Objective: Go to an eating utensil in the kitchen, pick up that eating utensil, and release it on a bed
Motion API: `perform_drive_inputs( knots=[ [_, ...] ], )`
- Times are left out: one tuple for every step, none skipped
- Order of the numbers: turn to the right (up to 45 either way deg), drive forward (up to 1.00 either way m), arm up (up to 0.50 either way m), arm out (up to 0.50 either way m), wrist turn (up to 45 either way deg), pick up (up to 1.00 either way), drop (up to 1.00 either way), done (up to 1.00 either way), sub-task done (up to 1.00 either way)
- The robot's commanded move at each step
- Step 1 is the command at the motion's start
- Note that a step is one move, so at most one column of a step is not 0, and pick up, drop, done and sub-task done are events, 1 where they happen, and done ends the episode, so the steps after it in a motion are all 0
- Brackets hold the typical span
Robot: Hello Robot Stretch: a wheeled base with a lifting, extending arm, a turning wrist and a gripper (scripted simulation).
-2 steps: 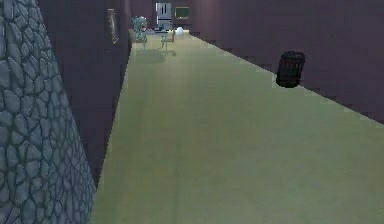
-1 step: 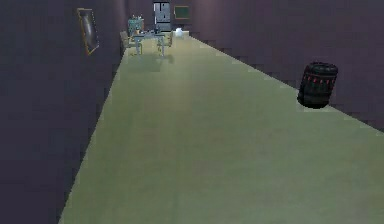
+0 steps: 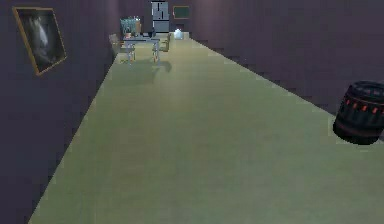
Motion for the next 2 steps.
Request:
perform_drive_inputs(
  knots=[
    [0.0, 1.0, 0.0, 0.0, 0.0, 0.0, 0.0, 0.0, 0.0],
    [0.0, 1.0, 0.0, 0.0, 0.0, 0.0, 0.0, 0.0, 0.0]
  ],
)
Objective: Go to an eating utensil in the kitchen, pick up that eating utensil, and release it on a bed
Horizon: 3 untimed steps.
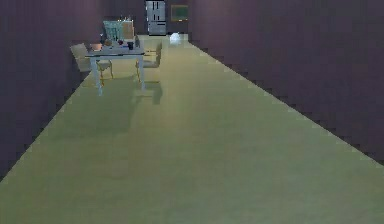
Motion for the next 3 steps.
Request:
perform_drive_inputs(
  knots=[
    [0.0, 1.0, 0.0, 0.0, 0.0, 0.0, 0.0, 0.0, 0.0],
    [0.0, 1.0, 0.0, 0.0, 0.0, 0.0, 0.0, 0.0, 0.0],
    [0.0, 1.0, 0.0, 0.0, 0.0, 0.0, 0.0, 0.0, 0.0]
  ],
)
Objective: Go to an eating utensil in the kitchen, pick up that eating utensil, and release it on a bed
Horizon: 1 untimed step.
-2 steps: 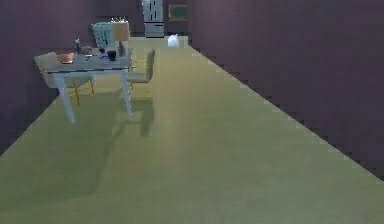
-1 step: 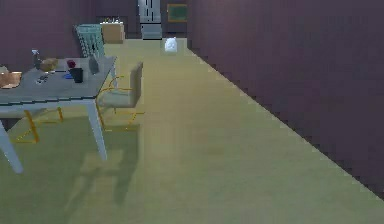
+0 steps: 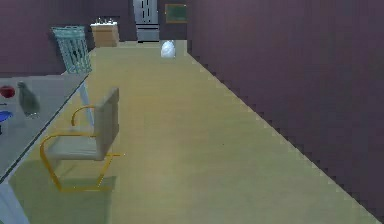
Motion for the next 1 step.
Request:
perform_drive_inputs(
  knots=[
    [0.0, 1.0, 0.0, 0.0, 0.0, 0.0, 0.0, 0.0, 0.0]
  ],
)
